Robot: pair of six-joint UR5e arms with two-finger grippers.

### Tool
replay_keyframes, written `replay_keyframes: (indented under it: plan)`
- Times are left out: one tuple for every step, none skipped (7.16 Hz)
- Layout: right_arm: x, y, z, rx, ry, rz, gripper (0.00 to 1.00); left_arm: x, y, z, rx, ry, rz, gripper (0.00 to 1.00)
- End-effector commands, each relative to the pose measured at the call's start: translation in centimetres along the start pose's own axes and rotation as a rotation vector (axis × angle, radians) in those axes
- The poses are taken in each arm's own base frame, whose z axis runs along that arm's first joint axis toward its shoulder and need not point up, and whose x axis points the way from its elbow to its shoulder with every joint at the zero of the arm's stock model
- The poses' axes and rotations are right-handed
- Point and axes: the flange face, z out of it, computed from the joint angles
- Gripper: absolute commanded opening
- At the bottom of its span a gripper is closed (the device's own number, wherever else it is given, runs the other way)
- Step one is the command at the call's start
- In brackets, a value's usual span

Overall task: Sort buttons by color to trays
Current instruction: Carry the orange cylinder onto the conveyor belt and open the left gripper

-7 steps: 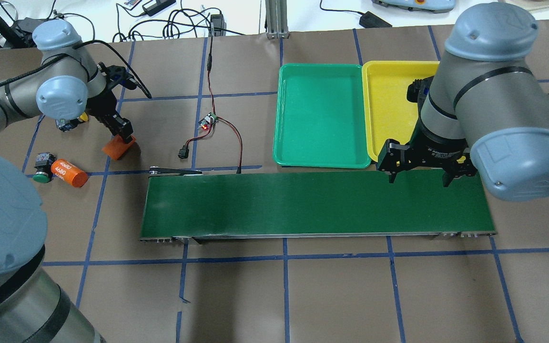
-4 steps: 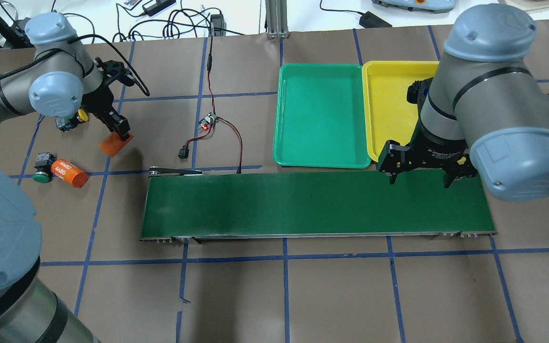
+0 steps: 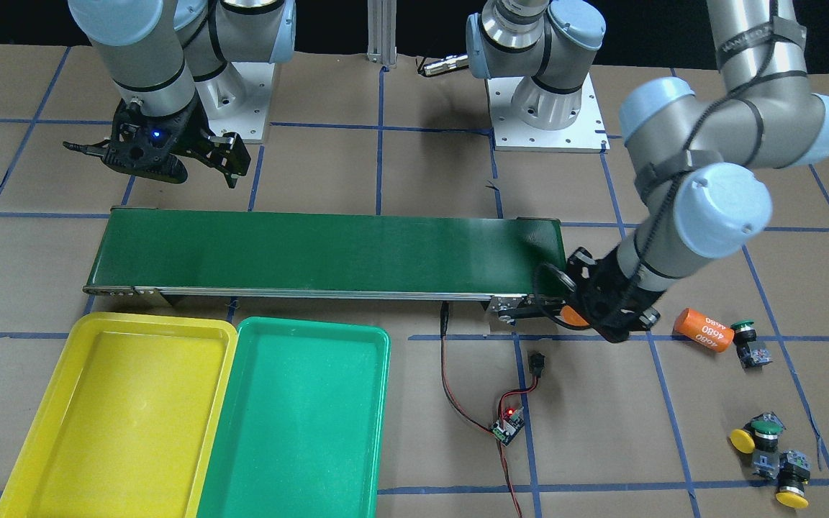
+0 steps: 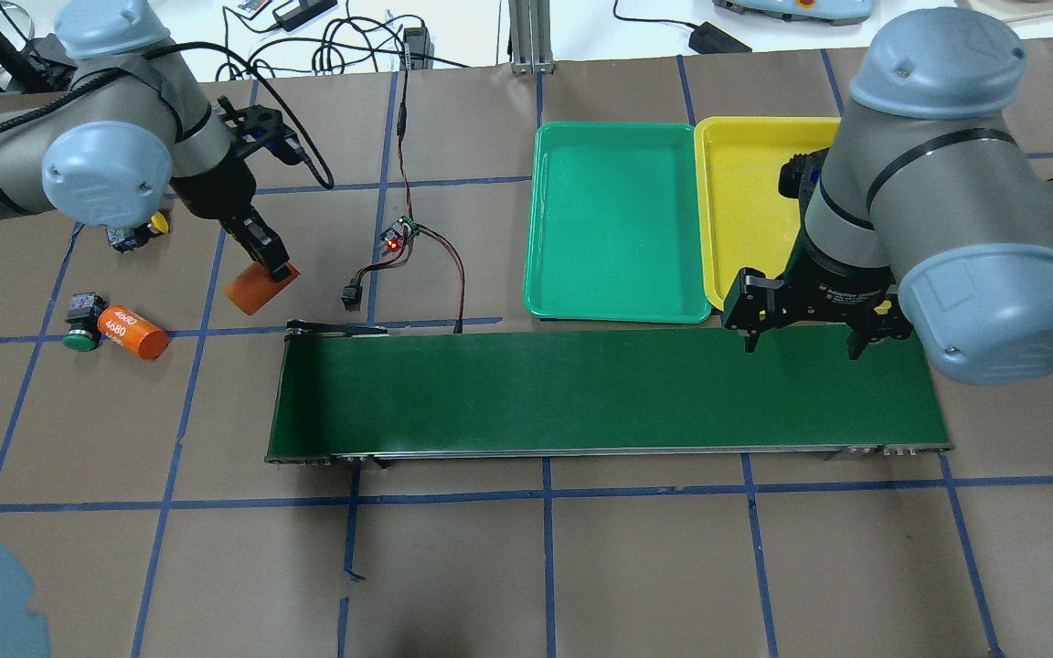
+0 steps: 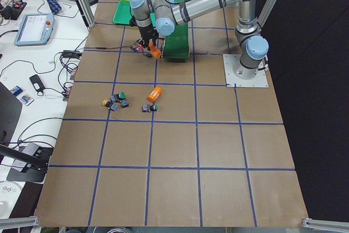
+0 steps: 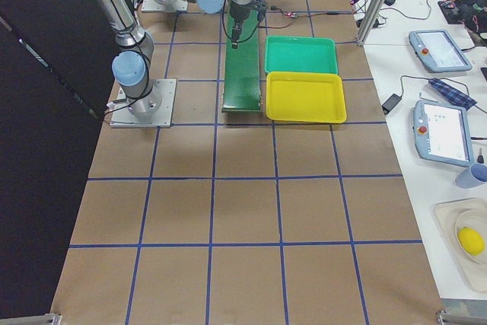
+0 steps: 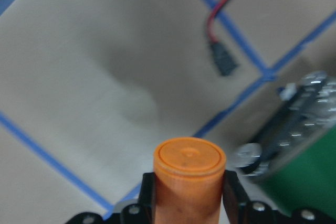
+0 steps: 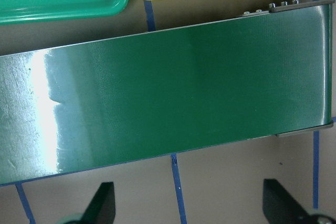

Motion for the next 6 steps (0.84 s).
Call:
replay_keyframes:
  plan:
    - [0.1, 0.1, -0.1, 0.002, 0.004, 0.000, 1.00, 10.1, -2.3, -0.4, -0.025, -0.025, 0.078, 0.00]
    - [-0.1, -0.1, 0.2, -0.006, -0.005, -0.001, 1.00, 11.6, -2.4, 0.0, -0.030, -0.019, 0.097, 0.00]
    - [-0.2, -0.4, 0.3, -0.003, -0.011, 0.000, 1.00, 12.3, -2.1, 1.1, -0.046, -0.005, 0.093, 0.15]
    - [0.0, -0.1, 0.1, -0.002, 0.003, 0.001, 1.00, 13.5, -1.8, 2.5, -0.061, 0.005, 0.052, 0.15]
    - [0.1, 0.1, 0.0, -0.004, 0.007, -0.001, 1.00, 14.1, -1.9, 2.9, -0.048, -0.011, 0.060, 0.17]
    - [0.1, 0.1, 0.0, -0.001, 0.005, -0.001, 1.00, 14.1, -2.0, 3.0, -0.037, -0.019, 0.056, 0.55]
